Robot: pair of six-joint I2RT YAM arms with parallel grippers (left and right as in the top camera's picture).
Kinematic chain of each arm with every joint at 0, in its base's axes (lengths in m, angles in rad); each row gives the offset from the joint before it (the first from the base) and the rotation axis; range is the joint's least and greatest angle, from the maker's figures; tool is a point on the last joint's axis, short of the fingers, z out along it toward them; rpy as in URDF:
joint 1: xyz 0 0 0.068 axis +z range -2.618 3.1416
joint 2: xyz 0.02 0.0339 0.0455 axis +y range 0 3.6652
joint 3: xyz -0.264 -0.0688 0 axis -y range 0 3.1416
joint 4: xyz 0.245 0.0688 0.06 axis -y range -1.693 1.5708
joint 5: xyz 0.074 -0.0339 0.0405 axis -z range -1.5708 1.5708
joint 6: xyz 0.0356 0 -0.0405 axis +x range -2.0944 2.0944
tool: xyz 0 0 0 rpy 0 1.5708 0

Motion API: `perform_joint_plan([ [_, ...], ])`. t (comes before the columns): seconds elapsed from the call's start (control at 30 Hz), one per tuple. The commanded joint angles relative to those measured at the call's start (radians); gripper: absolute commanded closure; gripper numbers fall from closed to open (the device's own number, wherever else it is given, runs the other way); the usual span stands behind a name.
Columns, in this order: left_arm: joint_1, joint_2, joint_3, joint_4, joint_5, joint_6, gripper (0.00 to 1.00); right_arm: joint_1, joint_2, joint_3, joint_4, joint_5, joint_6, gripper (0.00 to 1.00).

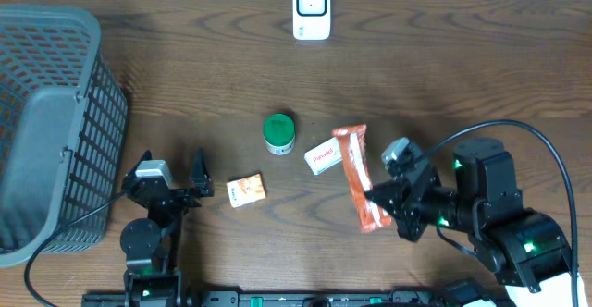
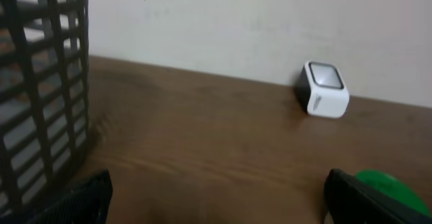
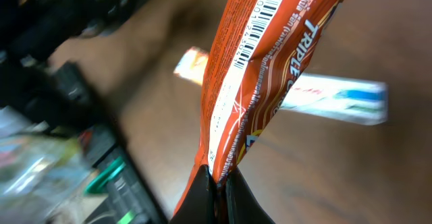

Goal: Scan the item barcode
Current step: 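Carry the Top bar up to the white scanner with the right gripper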

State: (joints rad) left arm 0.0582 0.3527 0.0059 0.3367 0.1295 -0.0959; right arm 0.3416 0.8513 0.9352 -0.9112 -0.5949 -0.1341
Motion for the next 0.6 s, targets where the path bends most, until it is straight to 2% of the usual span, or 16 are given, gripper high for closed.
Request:
perform_joint_plan([
  [0.0, 0.003, -0.002, -0.002, -0.026, 0.013, 0.017, 0.01, 0.020, 0.020, 0.021, 0.058, 0.154, 0.076, 0.99],
  [0.33, 0.003, -0.002, -0.002, -0.115, 0.013, 0.017, 0.01, 0.020, 0.269, 0.021, 0.384, 0.356, 0.072, 0.99],
  [0.57, 0.003, -0.002, -0.002, -0.111, 0.013, 0.017, 0.01, 0.020, 0.450, 0.021, 0.713, 0.512, 0.009, 0.99],
])
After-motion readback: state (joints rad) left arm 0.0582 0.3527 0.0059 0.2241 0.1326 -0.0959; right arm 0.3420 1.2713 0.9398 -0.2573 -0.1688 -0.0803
